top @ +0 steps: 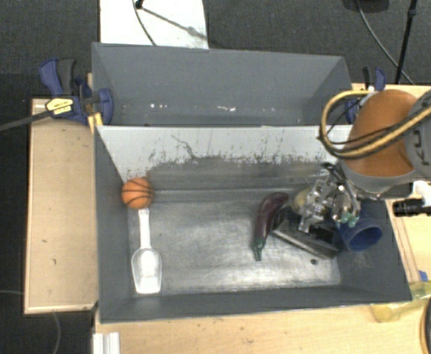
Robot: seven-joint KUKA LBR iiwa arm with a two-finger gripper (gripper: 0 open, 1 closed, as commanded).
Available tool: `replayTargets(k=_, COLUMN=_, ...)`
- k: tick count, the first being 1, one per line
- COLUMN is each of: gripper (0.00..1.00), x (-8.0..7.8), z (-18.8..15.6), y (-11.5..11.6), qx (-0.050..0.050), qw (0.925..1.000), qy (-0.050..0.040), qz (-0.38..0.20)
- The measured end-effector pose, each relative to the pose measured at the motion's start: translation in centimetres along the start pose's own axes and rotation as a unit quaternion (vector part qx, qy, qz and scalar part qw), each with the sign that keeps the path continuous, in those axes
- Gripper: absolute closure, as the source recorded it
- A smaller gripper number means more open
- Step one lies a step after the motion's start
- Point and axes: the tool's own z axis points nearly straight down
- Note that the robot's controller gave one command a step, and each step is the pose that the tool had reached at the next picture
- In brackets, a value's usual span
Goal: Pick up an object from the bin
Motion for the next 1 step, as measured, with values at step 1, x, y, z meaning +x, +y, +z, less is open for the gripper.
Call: replayTargets(k=1, gripper=1.00, x=-0.17, z=-4.22, y=-0.09, qx=0.000, qw=1.0000, qy=-0.0026, qz=-0.001)
